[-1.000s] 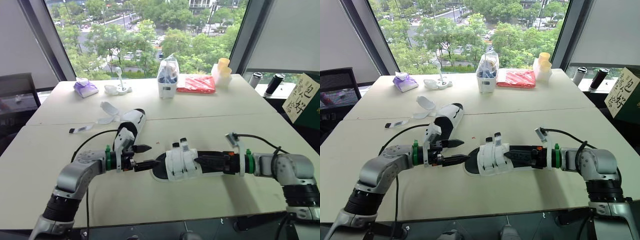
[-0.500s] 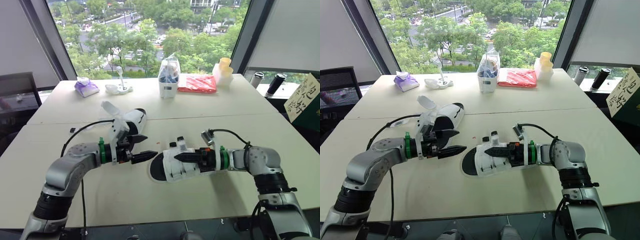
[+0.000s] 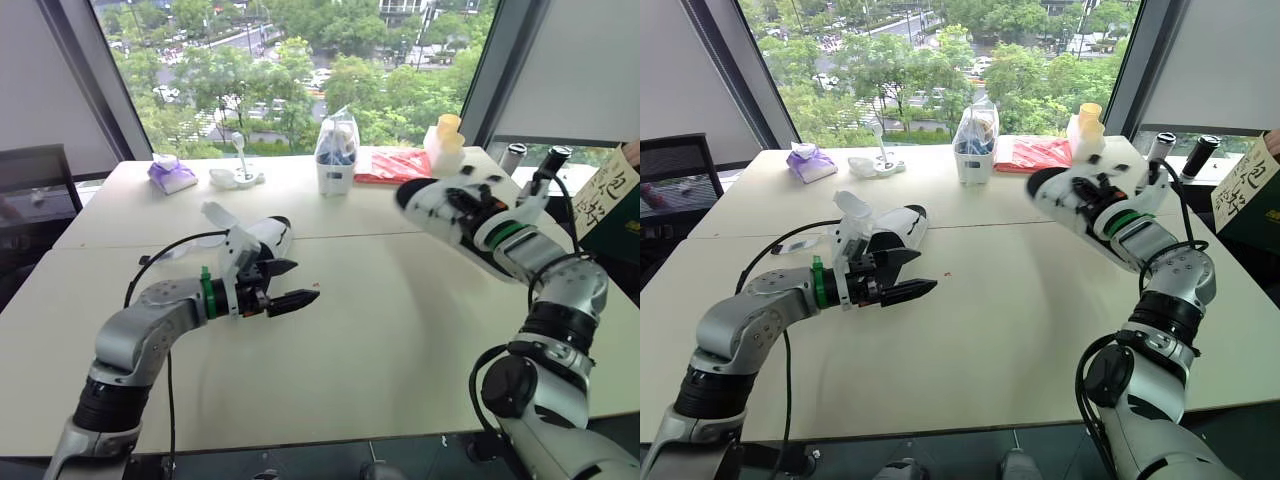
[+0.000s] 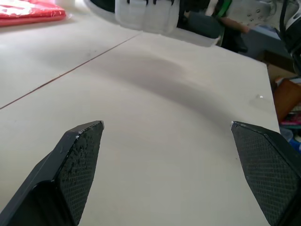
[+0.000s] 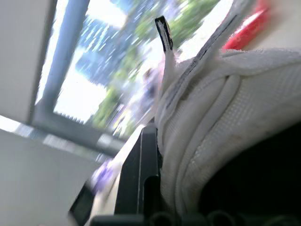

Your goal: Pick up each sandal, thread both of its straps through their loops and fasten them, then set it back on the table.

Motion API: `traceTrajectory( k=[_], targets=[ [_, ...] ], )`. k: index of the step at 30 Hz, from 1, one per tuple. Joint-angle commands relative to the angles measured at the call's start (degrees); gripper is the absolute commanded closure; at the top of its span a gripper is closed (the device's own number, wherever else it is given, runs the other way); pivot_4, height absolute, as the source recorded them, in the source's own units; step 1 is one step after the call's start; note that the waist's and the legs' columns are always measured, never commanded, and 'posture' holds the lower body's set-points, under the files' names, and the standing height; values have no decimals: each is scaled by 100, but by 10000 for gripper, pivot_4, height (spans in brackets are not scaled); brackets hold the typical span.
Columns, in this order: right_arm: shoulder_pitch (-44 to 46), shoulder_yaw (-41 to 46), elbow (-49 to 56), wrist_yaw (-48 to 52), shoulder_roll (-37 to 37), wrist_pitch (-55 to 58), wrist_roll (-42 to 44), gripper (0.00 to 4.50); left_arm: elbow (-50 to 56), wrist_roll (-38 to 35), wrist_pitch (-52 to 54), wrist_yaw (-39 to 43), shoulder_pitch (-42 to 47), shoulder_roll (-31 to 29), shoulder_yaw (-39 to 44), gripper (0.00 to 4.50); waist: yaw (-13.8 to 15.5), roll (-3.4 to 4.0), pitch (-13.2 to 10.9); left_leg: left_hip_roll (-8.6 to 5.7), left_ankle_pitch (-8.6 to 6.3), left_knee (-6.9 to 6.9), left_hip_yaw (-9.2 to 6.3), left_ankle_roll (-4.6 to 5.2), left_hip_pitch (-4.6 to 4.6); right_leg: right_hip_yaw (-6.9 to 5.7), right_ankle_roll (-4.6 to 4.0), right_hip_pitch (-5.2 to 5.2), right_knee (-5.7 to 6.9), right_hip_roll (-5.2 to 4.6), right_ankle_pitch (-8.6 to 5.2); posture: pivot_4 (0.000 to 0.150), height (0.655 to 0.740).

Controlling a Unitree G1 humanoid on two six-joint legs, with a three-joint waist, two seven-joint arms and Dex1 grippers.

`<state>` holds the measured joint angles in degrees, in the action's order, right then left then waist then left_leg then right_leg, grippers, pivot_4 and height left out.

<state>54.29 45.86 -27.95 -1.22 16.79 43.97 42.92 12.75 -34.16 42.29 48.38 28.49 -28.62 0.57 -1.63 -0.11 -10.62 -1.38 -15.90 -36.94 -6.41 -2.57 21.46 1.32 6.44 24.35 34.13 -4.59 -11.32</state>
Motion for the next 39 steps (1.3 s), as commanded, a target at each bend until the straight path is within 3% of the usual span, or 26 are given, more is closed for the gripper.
traceTrajectory(
  k=[1,5,6,8,13,16,21,26,30,35,39],
  targets=[
    [316,-37,-818,-331,-241,-1460,-329,44868,-87,70,-220,-83,162,118,-27,0,-84,3,-2,0,0,3,0,0,2,0,0,3,0,0,0,1500,7400],
    [644,39,-1908,-277,-366,-2646,-337,44868,-228,141,-329,-149,213,213,-52,0,-228,12,-7,1,1,14,17,1,-2,16,2,15,5,-1,2,1500,7400],
    [666,-24,-2089,-235,-355,-2823,-392,35623,-249,160,-355,-163,207,220,-55,0,-237,12,-7,1,1,14,19,1,-4,19,1,15,6,0,3,1500,7400],
    [665,-138,-2314,-185,-347,-3009,-456,27126,-255,195,-401,-186,162,214,-45,0,-232,11,-7,2,1,13,14,1,-5,18,0,13,7,3,2,1500,7400],
    [503,-381,-2312,-280,-208,-2929,-559,829,-178,250,-465,-313,56,183,11,0,-232,11,-7,2,1,12,13,1,-2,19,-1,13,7,4,2,1500,7400],
    [100,-631,-1554,-392,-231,-2372,-545,340,-91,365,-548,-431,-7,136,33,0,-207,11,-6,2,1,12,10,1,-2,18,-1,12,7,4,2,1500,7400],
    [-1564,-1343,1875,-778,-481,-778,-125,340,45,764,-789,-947,-103,-41,249,0,-97,12,-5,2,1,19,-3,2,0,13,0,13,11,5,1,1500,7400],
    [-3151,-1800,4626,-680,-424,540,1044,340,245,1050,-780,-1223,-245,-435,456,0,-92,13,-6,2,1,23,1,2,-3,14,0,17,10,4,0,1500,7400],
    [-3813,-2015,5517,-251,-290,1126,2318,340,334,1359,-897,-1138,-257,-880,323,0,-92,11,-5,7,1,21,1,2,-9,14,-21,11,10,8,-13,1500,7400],
    [-3760,-2643,5718,410,68,1385,2992,340,-753,3561,-2719,-1472,160,-1691,-738,0,-78,7,-5,9,6,-11,2,11,-8,13,-26,3,9,15,-13,1500,7400],
    [-3381,-3185,5649,655,126,1199,2728,340,-1985,4613,-3739,-1619,730,-1679,-1454,0,-68,6,-5,9,8,-10,1,12,-7,12,-28,2,9,15,-11,1500,7400]
  ],
)
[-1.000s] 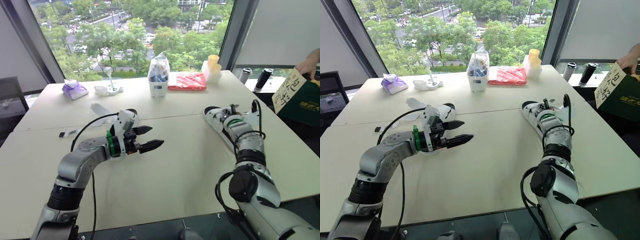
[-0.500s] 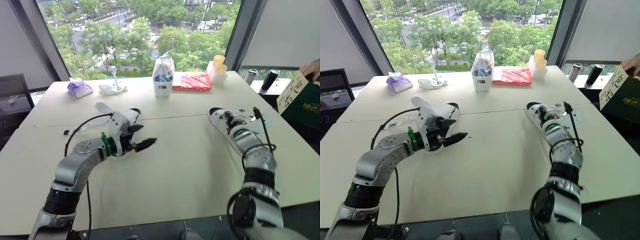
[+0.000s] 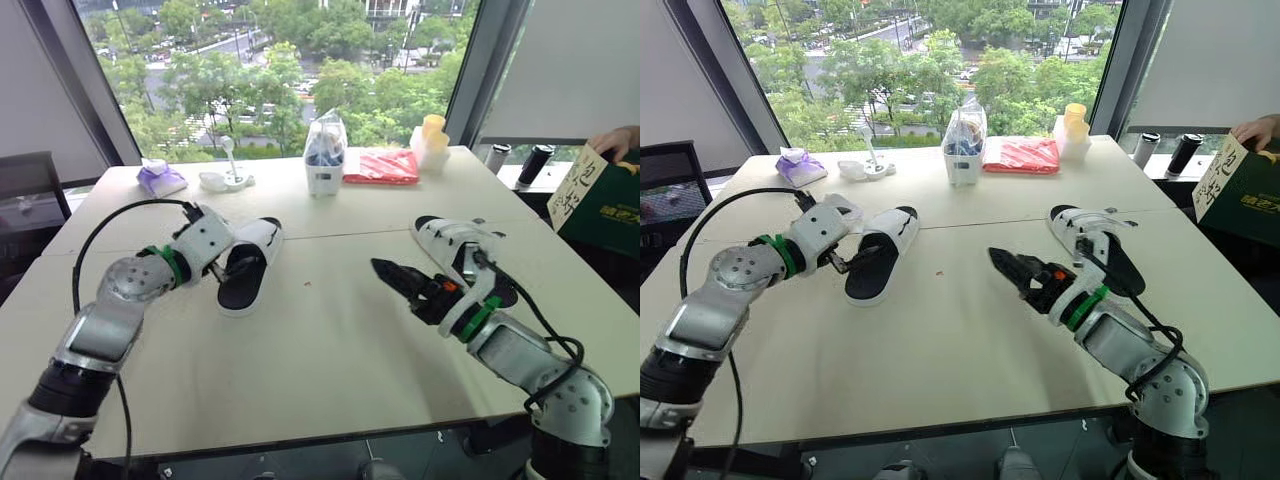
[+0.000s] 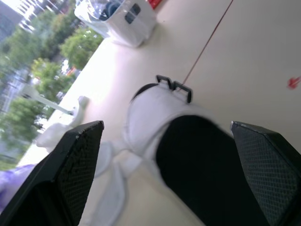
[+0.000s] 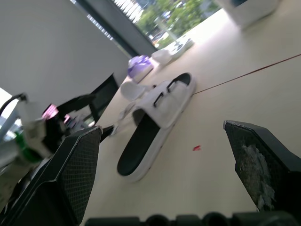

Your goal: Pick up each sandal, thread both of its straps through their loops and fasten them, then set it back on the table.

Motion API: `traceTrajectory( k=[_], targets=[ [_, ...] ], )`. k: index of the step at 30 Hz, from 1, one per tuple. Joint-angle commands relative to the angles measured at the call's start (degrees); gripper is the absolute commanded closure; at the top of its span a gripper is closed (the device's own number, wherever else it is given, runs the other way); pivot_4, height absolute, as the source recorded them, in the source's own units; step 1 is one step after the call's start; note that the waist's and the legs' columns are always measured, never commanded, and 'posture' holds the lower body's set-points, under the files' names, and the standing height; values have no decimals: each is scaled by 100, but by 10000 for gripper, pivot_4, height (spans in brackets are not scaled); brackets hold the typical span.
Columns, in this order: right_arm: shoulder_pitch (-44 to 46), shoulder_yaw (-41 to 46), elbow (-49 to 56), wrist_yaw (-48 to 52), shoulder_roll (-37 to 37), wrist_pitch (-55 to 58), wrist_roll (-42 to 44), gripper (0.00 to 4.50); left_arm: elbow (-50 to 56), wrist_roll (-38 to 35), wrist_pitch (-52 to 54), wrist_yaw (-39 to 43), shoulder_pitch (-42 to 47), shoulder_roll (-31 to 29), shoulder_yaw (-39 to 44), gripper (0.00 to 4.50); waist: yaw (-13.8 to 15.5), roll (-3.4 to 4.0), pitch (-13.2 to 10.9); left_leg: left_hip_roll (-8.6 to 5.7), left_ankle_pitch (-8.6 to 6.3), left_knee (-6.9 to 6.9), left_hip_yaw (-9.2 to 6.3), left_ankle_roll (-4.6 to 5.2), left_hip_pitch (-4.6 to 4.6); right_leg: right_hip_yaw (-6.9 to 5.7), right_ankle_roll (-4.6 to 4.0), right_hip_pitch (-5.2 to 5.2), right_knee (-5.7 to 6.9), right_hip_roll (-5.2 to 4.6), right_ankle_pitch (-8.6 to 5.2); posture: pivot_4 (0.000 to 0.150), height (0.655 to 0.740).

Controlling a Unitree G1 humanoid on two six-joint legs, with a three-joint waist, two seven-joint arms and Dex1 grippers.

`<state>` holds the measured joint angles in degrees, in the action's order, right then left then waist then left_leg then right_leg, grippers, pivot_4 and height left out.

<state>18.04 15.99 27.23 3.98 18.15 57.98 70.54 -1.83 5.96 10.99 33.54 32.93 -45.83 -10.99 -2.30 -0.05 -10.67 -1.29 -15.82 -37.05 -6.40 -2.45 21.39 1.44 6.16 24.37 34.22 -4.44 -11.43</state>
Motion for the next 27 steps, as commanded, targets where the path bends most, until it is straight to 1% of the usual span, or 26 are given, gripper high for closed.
traceTrajectory(
  k=[1,3,5,8,11,12,14,17,20,21,23,25,27],
  targets=[
    [356,-246,83,125,-35,-268,-63,340,-865,801,-824,-201,445,107,-429,0,14,0,0,0,0,1,0,0,1,-1,1,3,0,0,1,1500,7400],
    [559,-309,-20,117,-52,-395,-123,340,-1648,1252,-1281,-434,838,285,-710,0,29,-4,-2,0,0,5,-2,0,7,-1,0,7,1,0,6,1500,7400],
    [655,-368,-78,115,-65,-482,-174,340,-2241,1502,-1613,-581,1110,425,-845,0,43,-8,-2,-1,0,6,-2,0,13,-1,18,11,0,0,18,1500,7400],
    [782,-415,-157,166,-81,-647,-273,340,-4021,2235,-2045,-1516,2053,999,-1296,0,124,-15,-4,-4,-2,9,-2,3,15,-3,29,11,-1,-3,14,1500,7400],
    [787,-477,-188,168,-123,-775,-361,340,-5622,2641,-2384,-2277,2827,1626,-1601,0,173,-20,-3,-5,-3,8,-4,3,22,-6,39,13,-3,-3,17,1500,7400],
    [764,-500,-177,163,-136,-809,-385,105,-6046,2729,-2435,-2521,3020,1804,-1657,2497,168,-21,-3,-8,-3,7,-4,4,22,-6,44,11,-6,-5,17,1500,7400],
    [685,-550,-126,159,-165,-866,-445,0,-6625,3064,-2589,-2731,3258,1984,-1937,9118,158,-25,-4,-15,-3,6,-3,4,26,-6,54,10,-8,-14,17,1500,7400],
    [504,-552,-7,99,-190,-971,-507,0,-7104,3100,-2637,-2970,3417,2190,-1944,24195,115,-34,-10,-17,-6,7,-1,9,23,-4,60,11,-7,-17,16,1500,7400],
    [403,-564,50,49,-200,-1056,-553,0,-7295,3169,-2662,-3115,3507,2279,-1985,40389,126,-37,-12,-14,-9,8,-3,13,19,-5,59,15,4,-15,16,1500,7400],
    [380,-566,68,35,-204,-1073,-563,0,-7327,3181,-2666,-3164,3526,2290,-1985,44785,126,-37,-12,-14,-9,8,-3,13,17,-5,60,15,6,-14,16,1500,7400],
    [324,-573,99,33,-176,-1102,-599,0,-7350,3284,-2770,-3237,3568,2256,-2057,44785,128,-40,-13,-14,-8,6,-2,13,15,-5,65,12,5,-15,13,1500,7400],
    [236,-507,142,105,-47,-1094,-576,0,-7310,3469,-3096,-3334,3640,2132,-2190,44785,128,-42,-13,-14,-8,3,-2,13,14,-5,75,9,6,-15,6,1500,7400],
    [98,-305,142,364,301,-984,-438,0,-7159,3888,-3940,-3601,3772,1872,-2562,44785,137,-46,-16,-14,-8,3,-1,13,14,-4,71,10,5,-15,9,1500,7400]
  ],
)
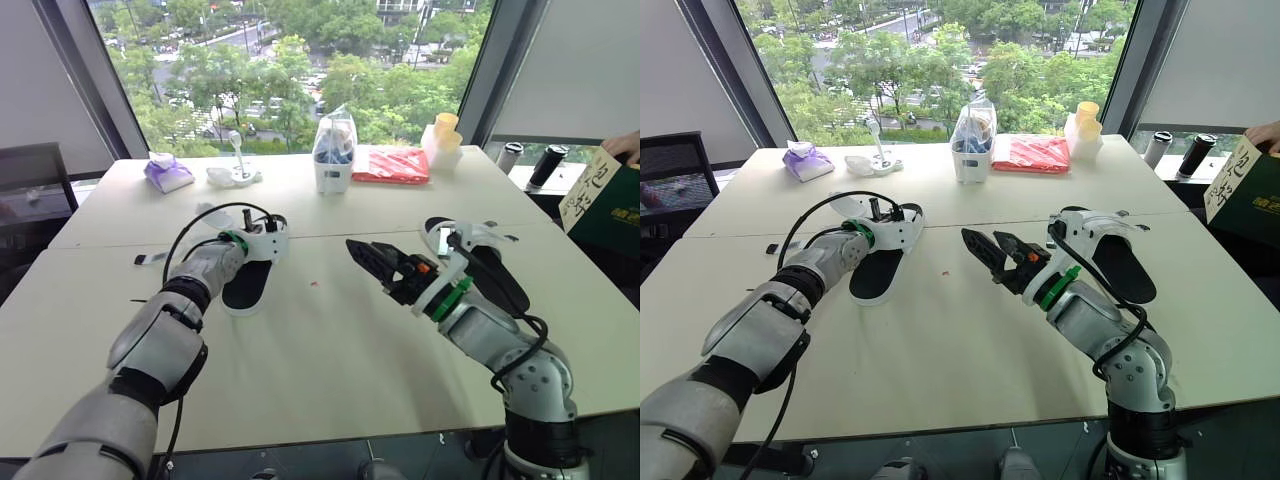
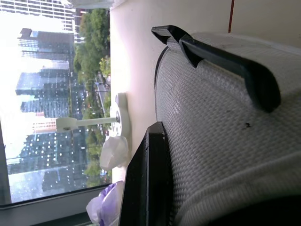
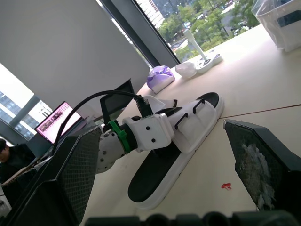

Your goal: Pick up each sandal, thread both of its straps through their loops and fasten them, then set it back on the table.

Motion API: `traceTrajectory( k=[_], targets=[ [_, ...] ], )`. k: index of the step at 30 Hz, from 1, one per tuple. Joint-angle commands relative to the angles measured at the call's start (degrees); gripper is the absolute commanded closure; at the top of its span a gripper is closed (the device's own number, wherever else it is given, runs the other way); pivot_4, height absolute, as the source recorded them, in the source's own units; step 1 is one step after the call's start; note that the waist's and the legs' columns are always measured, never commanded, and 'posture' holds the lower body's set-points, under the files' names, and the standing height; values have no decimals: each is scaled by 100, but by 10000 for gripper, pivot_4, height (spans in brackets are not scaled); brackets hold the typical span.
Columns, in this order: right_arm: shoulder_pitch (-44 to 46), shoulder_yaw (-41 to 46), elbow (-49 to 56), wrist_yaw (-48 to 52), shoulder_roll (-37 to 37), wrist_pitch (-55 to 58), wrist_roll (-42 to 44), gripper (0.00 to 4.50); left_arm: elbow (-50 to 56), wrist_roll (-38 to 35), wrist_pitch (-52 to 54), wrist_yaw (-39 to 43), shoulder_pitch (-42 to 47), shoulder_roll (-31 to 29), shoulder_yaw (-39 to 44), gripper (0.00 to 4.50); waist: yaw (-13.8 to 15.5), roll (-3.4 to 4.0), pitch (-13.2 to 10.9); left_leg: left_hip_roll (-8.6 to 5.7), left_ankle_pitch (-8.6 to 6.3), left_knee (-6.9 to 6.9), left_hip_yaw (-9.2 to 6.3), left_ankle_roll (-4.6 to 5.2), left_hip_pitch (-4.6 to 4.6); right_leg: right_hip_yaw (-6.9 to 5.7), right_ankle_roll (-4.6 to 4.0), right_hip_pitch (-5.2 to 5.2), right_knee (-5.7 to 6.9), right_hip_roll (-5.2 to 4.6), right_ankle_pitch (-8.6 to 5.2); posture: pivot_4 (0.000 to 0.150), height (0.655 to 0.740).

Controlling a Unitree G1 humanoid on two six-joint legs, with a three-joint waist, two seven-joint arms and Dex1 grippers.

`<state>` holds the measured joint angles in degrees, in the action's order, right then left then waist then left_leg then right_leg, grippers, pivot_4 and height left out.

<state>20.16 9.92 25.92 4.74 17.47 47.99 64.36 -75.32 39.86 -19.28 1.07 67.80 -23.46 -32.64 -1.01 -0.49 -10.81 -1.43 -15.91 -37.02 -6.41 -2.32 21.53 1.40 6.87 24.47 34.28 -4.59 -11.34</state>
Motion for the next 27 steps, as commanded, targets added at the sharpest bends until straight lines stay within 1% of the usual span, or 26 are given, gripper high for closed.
traceTrajectory(
  k=[1,2,5,7,9,14,19,26,27],
  targets=[
    [-206,406,246,492,618,97,250,0,286,715,-1415,-521,361,-511,-595,44785,17,-6,-4,0,0,1,0,0,1,0,-7,0,-1,0,5,1500,7400],
    [-316,506,197,735,911,179,289,0,408,943,-1973,-735,457,-672,-800,44785,25,-10,-6,0,0,2,0,-1,3,0,-12,0,-4,0,7,1500,7400],
    [-563,741,9,1284,1541,293,359,0,721,1465,-3177,-1400,711,-985,-1233,44785,41,-24,-17,0,-1,4,0,-1,12,0,-12,3,-13,-2,7,1500,7400],
    [-654,887,-169,1594,1871,345,346,0,1031,1891,-3757,-1982,869,-1118,-1501,44785,56,-30,-21,-2,-1,5,0,-1,16,0,-11,3,-17,-5,6,1500,7400],
    [-736,990,-294,1872,2105,369,327,0,1522,2294,-4211,-2621,913,-1205,-1686,44785,84,-31,-22,-5,-2,3,0,-1,21,0,-7,3,-20,-9,4,1500,7400],
    [-826,1106,-427,2195,2300,461,400,0,2609,3002,-4831,-3672,620,-1190,-1971,44785,152,-32,-22,-8,-1,-2,2,-1,21,2,-3,2,-20,-12,4,1500,7400],
    [-952,1185,-419,2357,2387,599,507,0,2737,3322,-4941,-4049,505,-932,-2163,44785,160,-32,-22,-7,-1,-8,3,-1,17,1,-4,2,-9,-10,5,1500,7400],
    [-1136,1225,-341,2381,2385,626,515,0,2507,3319,-4973,-3887,459,-579,-2203,44785,175,-33,-22,-8,0,-19,7,-1,13,2,0,-8,-9,-11,8,1500,7400],
    [-1166,1203,-319,2381,2377,632,508,0,2448,3256,-5013,-3855,437,-555,-2171,38095,174,-33,-22,-8,0,-19,7,-1,13,2,0,-8,-9,-11,9,1500,7400]
  ],
)
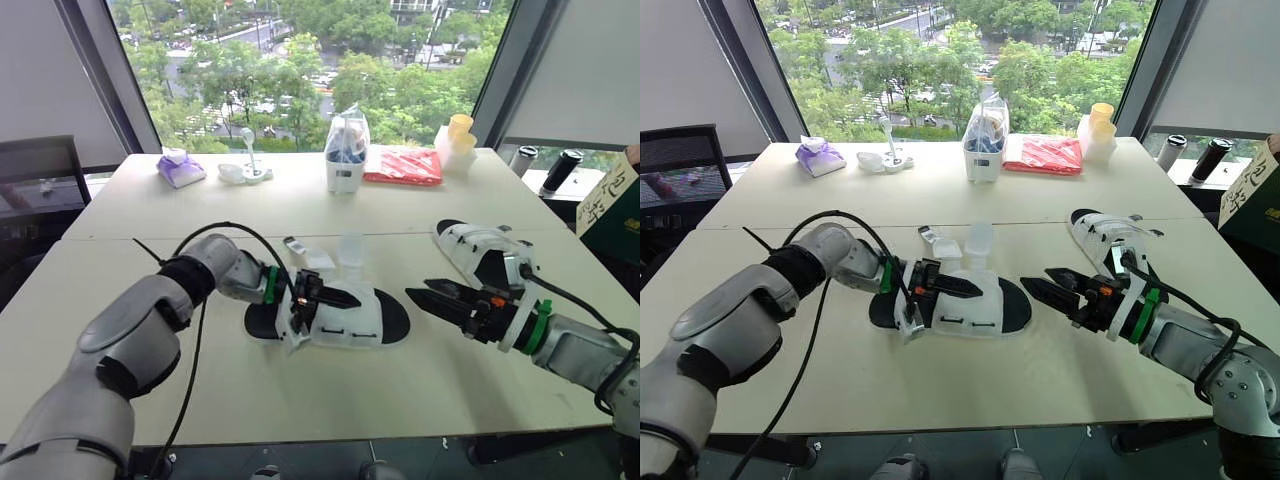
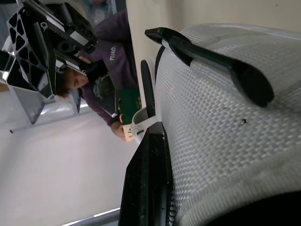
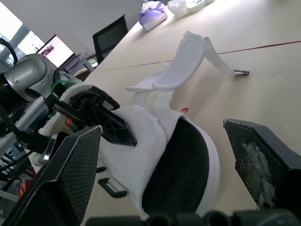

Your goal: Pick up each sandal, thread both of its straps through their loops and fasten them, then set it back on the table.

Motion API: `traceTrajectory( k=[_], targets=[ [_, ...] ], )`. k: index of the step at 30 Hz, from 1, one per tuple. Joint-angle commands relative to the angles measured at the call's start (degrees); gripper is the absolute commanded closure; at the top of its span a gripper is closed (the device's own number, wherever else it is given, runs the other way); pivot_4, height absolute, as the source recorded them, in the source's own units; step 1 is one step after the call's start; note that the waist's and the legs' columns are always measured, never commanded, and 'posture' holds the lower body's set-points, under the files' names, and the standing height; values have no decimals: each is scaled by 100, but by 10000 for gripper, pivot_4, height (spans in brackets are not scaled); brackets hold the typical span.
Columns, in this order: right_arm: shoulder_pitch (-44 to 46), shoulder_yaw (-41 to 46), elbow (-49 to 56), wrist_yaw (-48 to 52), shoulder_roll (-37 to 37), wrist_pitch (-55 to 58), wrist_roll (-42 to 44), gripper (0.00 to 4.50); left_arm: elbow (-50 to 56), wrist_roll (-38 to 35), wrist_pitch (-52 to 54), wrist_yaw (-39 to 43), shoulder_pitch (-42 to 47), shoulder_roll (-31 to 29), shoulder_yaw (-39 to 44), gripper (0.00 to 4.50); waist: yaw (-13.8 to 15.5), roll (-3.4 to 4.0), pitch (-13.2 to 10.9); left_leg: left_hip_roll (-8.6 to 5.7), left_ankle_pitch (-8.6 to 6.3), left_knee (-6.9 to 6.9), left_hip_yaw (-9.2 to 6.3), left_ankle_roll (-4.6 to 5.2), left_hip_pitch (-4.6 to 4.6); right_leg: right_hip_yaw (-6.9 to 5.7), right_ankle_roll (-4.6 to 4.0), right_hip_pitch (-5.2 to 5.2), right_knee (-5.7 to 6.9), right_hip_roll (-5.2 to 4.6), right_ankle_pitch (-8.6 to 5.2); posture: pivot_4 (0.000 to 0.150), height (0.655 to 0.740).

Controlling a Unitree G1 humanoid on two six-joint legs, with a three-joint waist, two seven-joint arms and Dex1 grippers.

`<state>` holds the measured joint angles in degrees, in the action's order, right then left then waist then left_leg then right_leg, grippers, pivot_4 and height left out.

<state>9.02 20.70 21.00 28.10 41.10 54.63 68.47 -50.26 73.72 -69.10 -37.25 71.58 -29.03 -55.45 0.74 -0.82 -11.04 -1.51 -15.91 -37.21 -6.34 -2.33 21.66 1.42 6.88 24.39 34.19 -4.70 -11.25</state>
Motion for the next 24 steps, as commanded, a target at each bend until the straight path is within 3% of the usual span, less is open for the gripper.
traceTrajectory(
  k=[1,8,11,15,16,17,19,20,22,24],
  targets=[
    [-81,93,198,53,18,-19,86,0,-151,-220,-89,71,47,31,142,35475,-8,0,0,0,0,0,0,0,0,0,0,0,0,0,0,1500,7400],
    [65,-385,42,512,277,1,-332,0,-392,-752,-422,649,-37,-197,401,321,-21,0,0,2,0,2,3,0,-12,0,0,-4,5,0,0,1500,7400],
    [204,-605,-103,779,396,-20,-578,0,-461,-1258,-759,1201,-210,-475,595,93,-42,1,1,3,0,1,7,0,-18,2,-3,-6,6,0,3,1500,7400],
    [393,-973,-301,1235,585,-159,-1096,0,-844,-2758,-1373,2424,-612,-978,889,93,-51,2,2,4,0,1,8,0,-20,2,-6,-6,10,1,5,1500,7400],
    [433,-1081,-334,1367,632,-230,-1251,0,-991,-3432,-1461,2801,-773,-1107,912,93,-55,3,2,4,0,1,7,0,-20,2,-7,-6,9,1,5,1500,7400],
    [489,-1192,-378,1473,650,-343,-1441,2556,-825,-4544,-1199,3480,-1083,-1305,900,2,-76,5,3,4,0,1,7,0,-20,1,-7,-6,9,1,5,1500,7400],
    [542,-1489,-425,1822,759,-649,-1907,8063,891,-7757,1002,5681,-2194,-1939,1233,0,-147,12,5,5,0,1,6,0,-20,3,-7,-6,12,-1,5,1500,7400],
    [569,-1641,-462,1953,781,-803,-2133,13676,1794,-9097,2338,6495,-2675,-2201,1557,0,-173,16,4,6,0,6,12,0,-20,10,-8,-5,9,-3,6,1500,7400],
    [612,-1867,-535,2171,795,-1046,-2450,22672,3127,-10879,4536,7257,-3305,-2585,2208,0,-194,6,-1,8,0,3,9,-1,-22,13,-10,0,29,-10,5,1500,7400],
    [687,-2060,-662,2350,746,-1276,-2742,32782,4078,-12383,6425,7345,-3697,-2786,2909,0,-174,6,-1,14,0,-1,3,-1,-19,10,-12,4,30,-3,6,1500,7400]
  ],
)
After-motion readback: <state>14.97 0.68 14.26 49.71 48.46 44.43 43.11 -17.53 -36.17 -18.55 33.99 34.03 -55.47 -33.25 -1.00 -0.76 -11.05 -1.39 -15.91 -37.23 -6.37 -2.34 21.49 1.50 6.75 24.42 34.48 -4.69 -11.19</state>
